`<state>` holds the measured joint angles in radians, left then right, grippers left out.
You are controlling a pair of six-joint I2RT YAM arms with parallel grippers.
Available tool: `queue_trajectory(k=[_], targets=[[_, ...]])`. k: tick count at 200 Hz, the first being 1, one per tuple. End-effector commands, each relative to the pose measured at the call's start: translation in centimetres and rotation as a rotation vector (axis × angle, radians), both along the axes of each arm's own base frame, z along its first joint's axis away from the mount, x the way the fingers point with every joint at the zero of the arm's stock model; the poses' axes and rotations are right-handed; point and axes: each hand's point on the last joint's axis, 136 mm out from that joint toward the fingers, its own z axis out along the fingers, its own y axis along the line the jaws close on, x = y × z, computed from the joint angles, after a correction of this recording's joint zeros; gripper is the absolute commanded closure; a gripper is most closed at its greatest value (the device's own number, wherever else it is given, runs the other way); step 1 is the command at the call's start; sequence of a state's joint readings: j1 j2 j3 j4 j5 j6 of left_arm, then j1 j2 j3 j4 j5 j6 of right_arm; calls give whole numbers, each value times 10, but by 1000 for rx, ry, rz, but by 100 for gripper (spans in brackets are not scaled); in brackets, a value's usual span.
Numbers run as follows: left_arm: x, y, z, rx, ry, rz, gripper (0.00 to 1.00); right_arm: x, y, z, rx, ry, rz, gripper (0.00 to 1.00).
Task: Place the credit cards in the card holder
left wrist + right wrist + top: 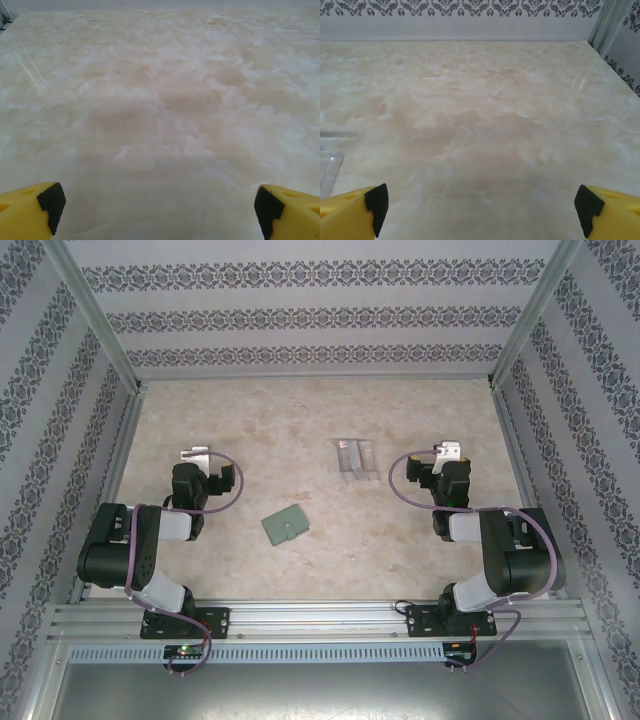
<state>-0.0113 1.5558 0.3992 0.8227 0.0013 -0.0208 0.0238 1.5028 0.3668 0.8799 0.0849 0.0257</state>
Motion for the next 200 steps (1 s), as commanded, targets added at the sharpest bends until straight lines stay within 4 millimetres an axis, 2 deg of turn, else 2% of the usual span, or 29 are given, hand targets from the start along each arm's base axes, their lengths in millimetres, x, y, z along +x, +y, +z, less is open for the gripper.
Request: queue_trajectory(k=[1,166,181,200], targets=[[6,2,6,8,-14,-13,1,6,9,9,2,-28,44,2],[5,2,5,8,-13,-13,1,7,8,8,14,-24,49,2],[6,4,12,10,-12,5,1,7,8,8,13,-25,47,2],[1,9,32,15,-7,33,1,3,3,22,9,-52,16,2]])
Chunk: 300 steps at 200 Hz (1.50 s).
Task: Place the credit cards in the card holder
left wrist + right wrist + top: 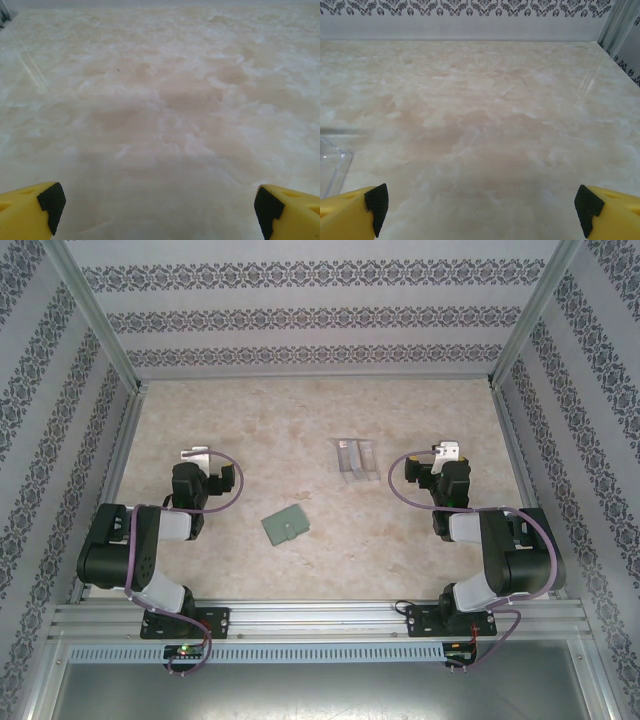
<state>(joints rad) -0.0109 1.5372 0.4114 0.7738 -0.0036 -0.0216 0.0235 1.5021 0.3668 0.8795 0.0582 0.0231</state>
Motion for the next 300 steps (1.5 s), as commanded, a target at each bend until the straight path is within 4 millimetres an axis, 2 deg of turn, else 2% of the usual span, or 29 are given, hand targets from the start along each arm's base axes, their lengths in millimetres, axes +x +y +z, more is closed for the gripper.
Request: queue_trajectory(k=[1,19,29,31,39,49,58,60,64,71,83,89,97,110,123,146,172,191,202,215,237,262,278,300], targets=[[2,8,33,14,-28,26,1,3,-1,22,3,-52,-10,2],[-7,4,55,2,-63,11,1,-11,-8,45,-1,-96,-51,2],[-10,3,67,-22,-69,18,0,-18,-9,69,-4,-150,-67,2],[-11,3,69,-29,-70,22,1,-23,-9,64,-4,-139,-68,2],[-13,2,79,-55,-76,36,0,-31,-9,75,9,-160,-76,2],[-16,0,95,-95,-91,50,1,-38,-14,97,54,-209,-108,2],[-17,1,108,-156,-110,80,1,-46,-20,108,131,-235,-158,2],[-17,3,110,-174,-115,98,1,-45,-21,120,156,-263,-166,2],[-18,6,115,-215,-123,138,1,-48,-24,129,198,-286,-187,2],[-20,20,117,-306,-123,262,1,-52,-28,138,273,-320,-220,2],[-34,43,100,-408,-19,501,1,-58,-37,143,388,-362,-282,2],[-34,44,98,-401,23,522,1,-58,-38,145,416,-368,-280,2],[-28,37,96,-380,73,473,1,-54,-33,146,425,-350,-251,2],[-21,20,93,-418,102,390,1,-43,-15,143,434,-261,-171,2],[-19,4,87,-475,100,312,0,-32,9,128,438,-131,-101,2],[-25,-30,68,-533,172,226,0,-21,76,93,259,111,73,2],[-44,-92,43,-490,346,66,0,-25,141,61,80,270,240,2],[-59,-123,34,-404,454,-28,0,-37,181,45,-20,327,374,2],[-68,-127,30,-357,511,-25,0,-49,205,37,-55,368,469,2],[-77,-117,23,-332,569,49,0,-64,234,28,-67,428,569,6],[-82,-117,11,-337,642,88,1,-89,276,7,-35,494,618,9],[-81,-121,6,-364,686,94,1,-128,327,-19,24,599,709,22],[-78,-119,2,-333,706,97,1,-147,350,-32,32,678,763,29],[-75,-108,-4,-315,774,130,1,-162,367,-44,-10,725,798,33]])
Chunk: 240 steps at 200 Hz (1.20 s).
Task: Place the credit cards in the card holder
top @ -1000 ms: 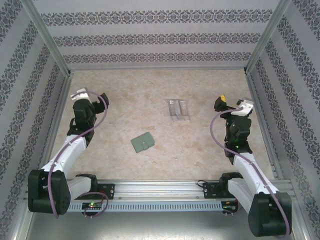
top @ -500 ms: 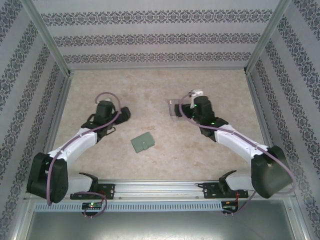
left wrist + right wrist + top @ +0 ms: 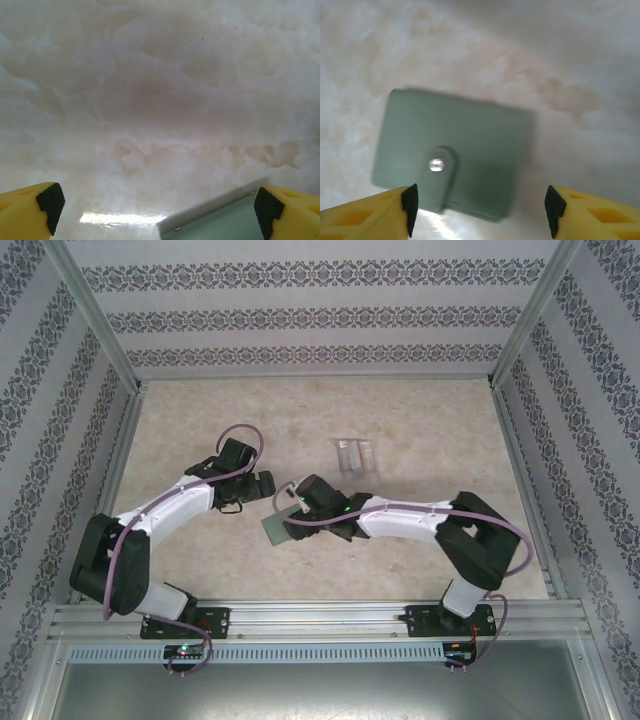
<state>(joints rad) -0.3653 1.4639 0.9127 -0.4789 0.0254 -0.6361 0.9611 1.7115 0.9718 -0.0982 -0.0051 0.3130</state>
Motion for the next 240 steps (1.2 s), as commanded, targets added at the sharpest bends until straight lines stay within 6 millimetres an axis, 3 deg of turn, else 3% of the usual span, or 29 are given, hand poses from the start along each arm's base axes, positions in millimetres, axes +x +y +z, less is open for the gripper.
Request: queue_trajectory(k=[1,23,43,84,124,153,182,208,240], targets=[[-2,15,-4,31,92,27,1,-15,17,-5,-10,78,16,33],[0,21,-5,-25,96,46,1,-23,26,-12,-45,111,53,36],[-2,26,-3,-44,118,40,1,-20,21,-22,-109,112,36,39],[-10,31,0,-50,130,21,1,-12,-16,-37,-320,-15,-12,35],[-16,28,-9,-71,136,18,1,1,-53,-25,-473,-222,-104,30],[-14,14,-12,-137,132,-11,0,8,-76,-1,-425,-302,-175,26],[-10,-6,-10,-201,98,-67,0,21,-105,0,-333,-254,-274,26],[-14,-31,-9,-266,88,-119,5,14,-87,14,-172,-220,-210,26],[-38,-62,-16,-431,140,-188,20,2,-61,14,79,45,-215,31]])
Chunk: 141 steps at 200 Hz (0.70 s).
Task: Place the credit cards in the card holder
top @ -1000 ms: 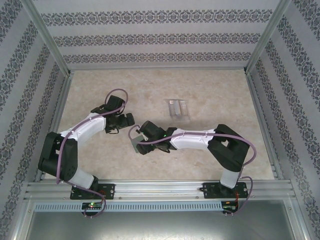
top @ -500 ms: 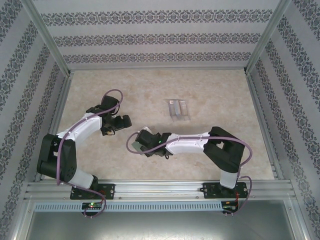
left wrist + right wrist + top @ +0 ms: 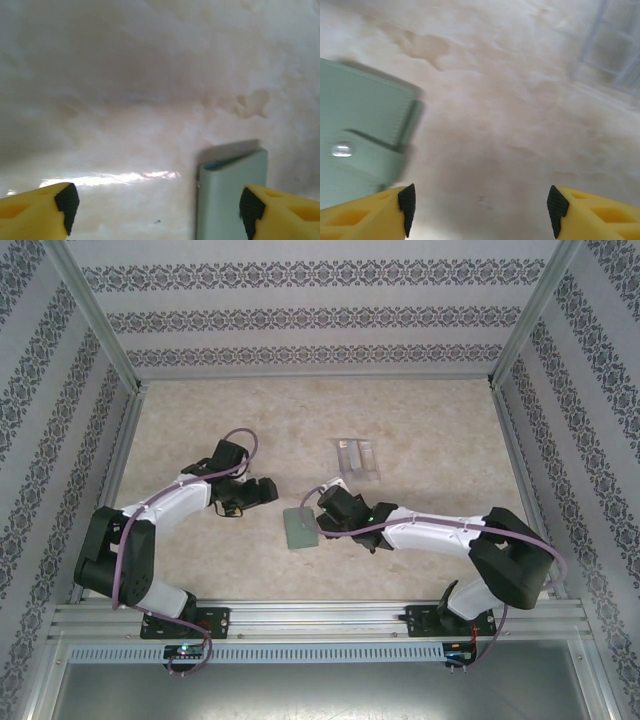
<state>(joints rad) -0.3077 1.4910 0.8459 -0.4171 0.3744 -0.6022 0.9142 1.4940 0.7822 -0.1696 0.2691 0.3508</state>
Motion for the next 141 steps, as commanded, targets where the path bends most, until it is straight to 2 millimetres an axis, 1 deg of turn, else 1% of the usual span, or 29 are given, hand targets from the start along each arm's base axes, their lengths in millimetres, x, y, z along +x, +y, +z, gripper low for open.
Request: queue_trajectory(k=[1,20,27,36,47,51,58,63,73,77,87,103,129,141], targets=[[-16,-29,3,-163,16,-60,20,-11,33,7,253,165,28,32],[-34,-36,2,-216,24,-95,25,-21,48,4,342,255,56,37],[-38,-39,3,-238,24,-107,28,-23,51,2,374,293,65,38],[-43,-43,3,-259,37,-117,32,-22,51,-1,406,341,55,41],[-44,-47,3,-281,42,-125,40,-18,49,-3,465,400,33,44],[-44,-49,3,-288,42,-128,42,-14,47,-3,489,414,23,45],[-44,-54,3,-306,43,-132,45,-15,46,-5,520,442,25,48],[-42,-57,3,-323,42,-136,50,-13,45,-8,527,450,23,49],[-40,-65,5,-353,38,-158,65,-13,43,-16,517,463,22,51],[-39,-68,5,-359,40,-164,68,-13,43,-18,517,471,25,52],[-40,-73,4,-360,49,-178,68,-15,45,-24,523,497,24,57],[-44,-78,-1,-359,69,-195,66,-16,48,-29,541,515,17,58],[-54,-65,-16,-293,101,-172,63,-16,47,-34,531,518,2,58],[-56,-64,-18,-295,101,-161,62,-17,48,-34,538,524,1,59]])
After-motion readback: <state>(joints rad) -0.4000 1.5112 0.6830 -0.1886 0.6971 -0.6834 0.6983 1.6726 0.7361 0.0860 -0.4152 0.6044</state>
